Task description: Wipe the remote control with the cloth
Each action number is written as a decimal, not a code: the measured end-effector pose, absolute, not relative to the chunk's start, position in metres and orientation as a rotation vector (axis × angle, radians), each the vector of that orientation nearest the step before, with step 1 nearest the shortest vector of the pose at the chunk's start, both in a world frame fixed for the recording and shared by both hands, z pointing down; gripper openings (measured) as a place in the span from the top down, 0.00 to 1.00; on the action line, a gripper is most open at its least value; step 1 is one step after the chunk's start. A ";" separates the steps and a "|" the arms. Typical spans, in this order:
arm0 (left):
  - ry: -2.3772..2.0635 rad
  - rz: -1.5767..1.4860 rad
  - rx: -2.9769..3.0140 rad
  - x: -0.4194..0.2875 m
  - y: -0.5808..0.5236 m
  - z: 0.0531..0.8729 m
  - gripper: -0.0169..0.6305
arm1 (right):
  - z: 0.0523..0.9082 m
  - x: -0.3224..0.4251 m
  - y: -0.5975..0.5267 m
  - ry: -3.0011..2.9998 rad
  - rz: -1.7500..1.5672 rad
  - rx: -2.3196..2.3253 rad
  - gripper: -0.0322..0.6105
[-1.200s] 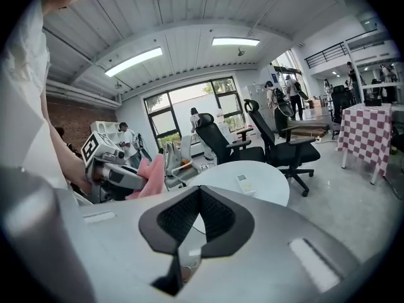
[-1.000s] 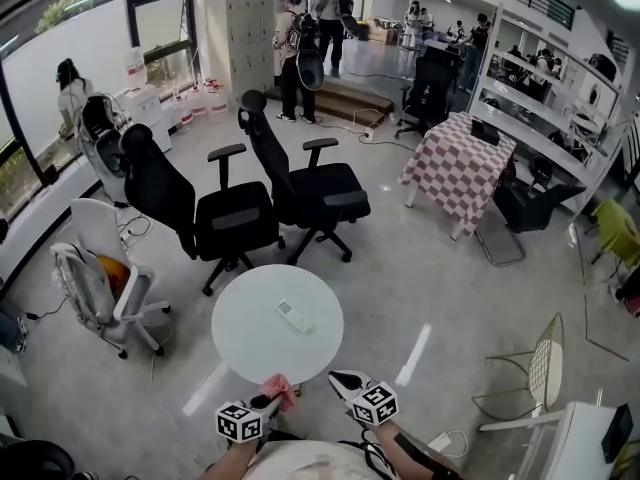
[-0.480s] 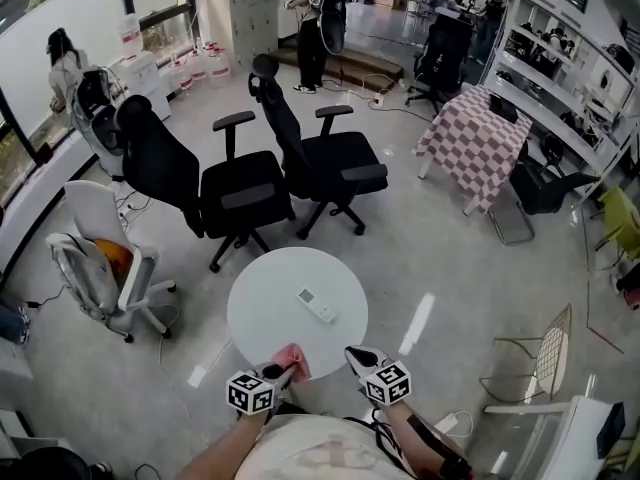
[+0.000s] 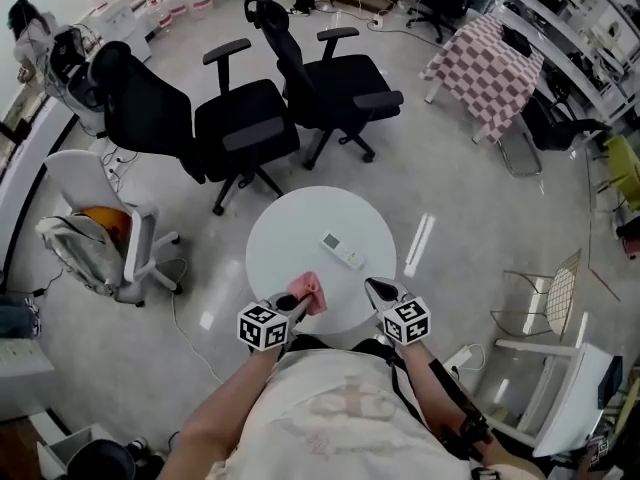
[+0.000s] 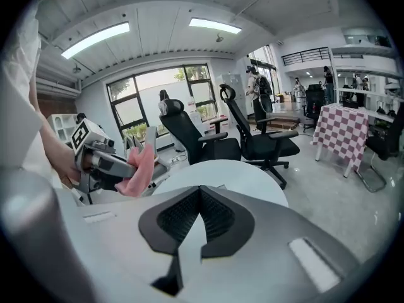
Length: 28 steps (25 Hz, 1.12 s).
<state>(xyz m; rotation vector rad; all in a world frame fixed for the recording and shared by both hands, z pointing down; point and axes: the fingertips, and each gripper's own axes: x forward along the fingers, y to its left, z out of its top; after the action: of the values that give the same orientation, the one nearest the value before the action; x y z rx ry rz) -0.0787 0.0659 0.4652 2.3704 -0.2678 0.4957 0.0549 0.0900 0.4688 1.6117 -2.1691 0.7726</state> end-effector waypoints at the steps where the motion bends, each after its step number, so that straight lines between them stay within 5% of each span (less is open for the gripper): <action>1: -0.253 0.501 2.370 -0.080 0.062 0.466 0.94 | 0.472 0.053 0.087 -2.152 0.764 1.604 0.94; 21: -0.210 0.653 2.321 -0.031 0.016 0.502 0.94 | 0.565 0.087 0.061 -1.925 0.735 1.371 0.94; 28: -0.208 0.731 2.277 0.008 0.019 0.522 0.94 | 0.605 0.100 0.063 -1.908 0.748 1.246 0.85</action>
<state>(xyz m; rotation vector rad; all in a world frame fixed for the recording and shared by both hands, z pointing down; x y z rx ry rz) 0.0081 0.0188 0.5218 2.2773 -0.2081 0.7314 0.0995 0.0626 0.6047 1.2459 -1.9085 0.7476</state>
